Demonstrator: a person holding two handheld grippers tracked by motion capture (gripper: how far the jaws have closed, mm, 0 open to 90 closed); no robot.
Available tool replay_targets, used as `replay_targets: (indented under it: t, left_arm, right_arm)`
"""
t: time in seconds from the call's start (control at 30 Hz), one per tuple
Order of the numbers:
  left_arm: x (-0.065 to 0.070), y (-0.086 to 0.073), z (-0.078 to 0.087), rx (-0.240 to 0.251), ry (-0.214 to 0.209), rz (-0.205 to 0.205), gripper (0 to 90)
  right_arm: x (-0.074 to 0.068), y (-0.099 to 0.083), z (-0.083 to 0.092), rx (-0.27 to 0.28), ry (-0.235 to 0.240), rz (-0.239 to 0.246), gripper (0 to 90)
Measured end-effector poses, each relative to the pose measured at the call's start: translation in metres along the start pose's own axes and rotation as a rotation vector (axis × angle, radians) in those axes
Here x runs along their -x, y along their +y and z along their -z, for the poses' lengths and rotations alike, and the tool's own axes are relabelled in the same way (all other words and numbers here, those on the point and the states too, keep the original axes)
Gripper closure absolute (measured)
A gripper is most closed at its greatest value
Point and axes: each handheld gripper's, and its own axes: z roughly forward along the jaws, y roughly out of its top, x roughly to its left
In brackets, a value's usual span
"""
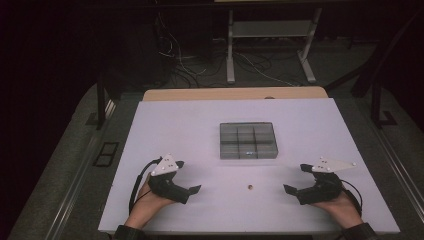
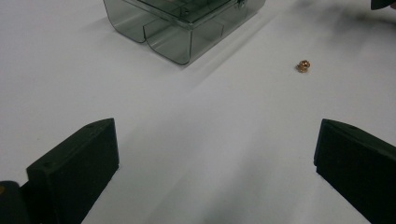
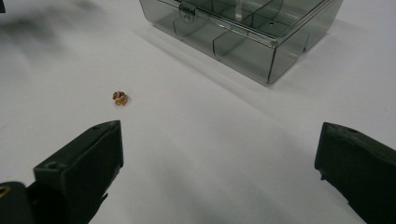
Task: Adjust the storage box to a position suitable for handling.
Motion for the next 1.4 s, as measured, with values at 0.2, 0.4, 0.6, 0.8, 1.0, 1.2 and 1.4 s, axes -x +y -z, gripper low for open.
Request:
replay_targets:
  t: [0.2,0.4,0.6,0.8,1.0,1.2,1.4]
  left_arm:
    - [0.0,0.0,0.0,0.003,-0.001,0.004,0.0]
    - [0.0,-0.001,0.0,-0.006,0.004,-0.003,0.0]
    - [0.0,-0.003,0.002,0.003,0.004,0.0,0.0]
    - [-0.001,-0.002,0.002,0.01,0.007,0.006,0.0]
    - [-0.001,-0.002,0.003,0.016,0.013,0.008,0.0]
    - [-0.001,-0.003,0.004,0.019,0.01,0.009,0.0]
    - [0.0,-0.003,0.005,0.025,0.006,0.018,0.0]
  right_arm:
    - [0.001,0.005,0.0,-0.011,0.008,-0.002,1.1]
    - [0.005,0.011,-0.004,-0.032,0.007,-0.002,1.1]
    - [0.01,0.018,-0.007,-0.029,0.002,-0.011,1.1]
    - [0.017,0.022,-0.008,-0.031,0.006,-0.03,1.2]
    - [0.023,0.028,-0.01,-0.022,0.006,-0.032,3.2]
    - [0.029,0.035,-0.016,-0.028,0.003,-0.036,3.3]
    - [0.035,0.04,-0.021,-0.029,0.002,-0.038,5.3]
